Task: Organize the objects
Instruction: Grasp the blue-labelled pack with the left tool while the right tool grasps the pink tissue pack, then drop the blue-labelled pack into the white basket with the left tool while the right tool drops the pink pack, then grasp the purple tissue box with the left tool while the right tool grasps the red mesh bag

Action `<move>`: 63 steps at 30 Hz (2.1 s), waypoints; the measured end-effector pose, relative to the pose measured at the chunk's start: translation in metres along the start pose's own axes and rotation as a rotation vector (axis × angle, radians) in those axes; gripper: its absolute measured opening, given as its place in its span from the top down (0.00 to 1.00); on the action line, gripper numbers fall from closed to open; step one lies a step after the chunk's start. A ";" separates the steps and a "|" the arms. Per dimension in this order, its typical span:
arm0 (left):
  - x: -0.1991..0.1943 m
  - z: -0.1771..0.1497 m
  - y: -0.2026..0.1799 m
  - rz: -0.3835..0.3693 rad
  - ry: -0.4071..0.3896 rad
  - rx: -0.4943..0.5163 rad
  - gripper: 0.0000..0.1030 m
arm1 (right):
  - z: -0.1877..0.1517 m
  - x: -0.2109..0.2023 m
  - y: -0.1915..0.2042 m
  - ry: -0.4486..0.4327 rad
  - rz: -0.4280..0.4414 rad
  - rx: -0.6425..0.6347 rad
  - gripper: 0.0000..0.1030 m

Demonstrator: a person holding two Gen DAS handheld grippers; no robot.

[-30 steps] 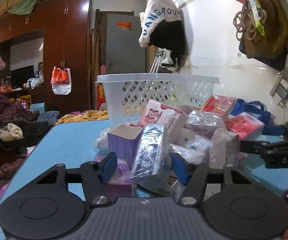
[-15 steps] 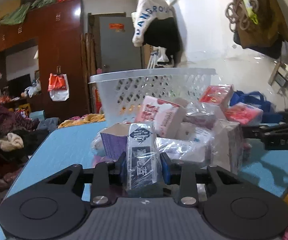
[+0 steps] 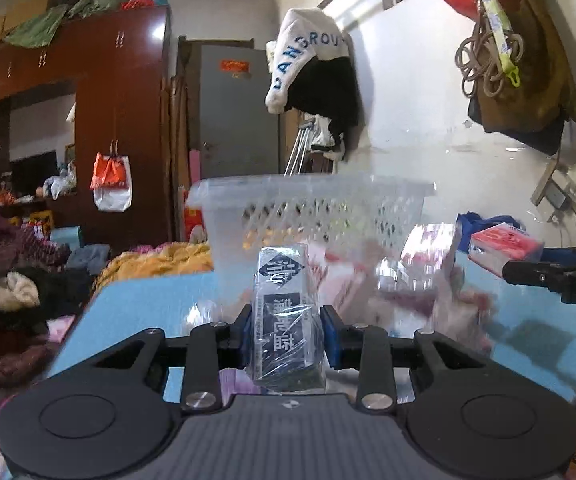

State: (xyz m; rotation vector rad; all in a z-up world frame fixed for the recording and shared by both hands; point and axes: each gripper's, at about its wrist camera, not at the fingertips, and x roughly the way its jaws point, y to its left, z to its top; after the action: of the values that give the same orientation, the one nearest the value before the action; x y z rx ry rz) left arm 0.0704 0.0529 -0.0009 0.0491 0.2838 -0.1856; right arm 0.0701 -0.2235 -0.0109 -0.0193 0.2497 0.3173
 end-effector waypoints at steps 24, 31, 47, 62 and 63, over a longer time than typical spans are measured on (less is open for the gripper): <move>0.160 0.130 0.032 -0.004 0.116 -0.062 0.05 | 0.112 0.148 0.000 0.112 0.056 -0.093 0.08; 0.114 0.123 0.039 0.026 0.104 -0.046 0.00 | 0.091 0.085 -0.026 0.036 0.060 0.009 0.00; -0.027 -0.003 0.021 0.039 0.039 0.010 0.06 | 0.003 0.031 -0.010 0.155 0.053 -0.067 0.20; -0.015 -0.031 0.021 0.084 0.194 0.043 0.41 | -0.014 0.045 -0.021 0.276 0.143 -0.024 0.50; -0.015 -0.031 0.022 0.084 0.201 0.045 0.44 | -0.013 0.046 -0.022 0.278 0.145 -0.017 0.50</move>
State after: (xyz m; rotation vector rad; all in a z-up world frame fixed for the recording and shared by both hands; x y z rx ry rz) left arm 0.0520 0.0791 -0.0264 0.1243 0.4775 -0.1034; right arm 0.1159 -0.2314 -0.0355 -0.0622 0.5256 0.4618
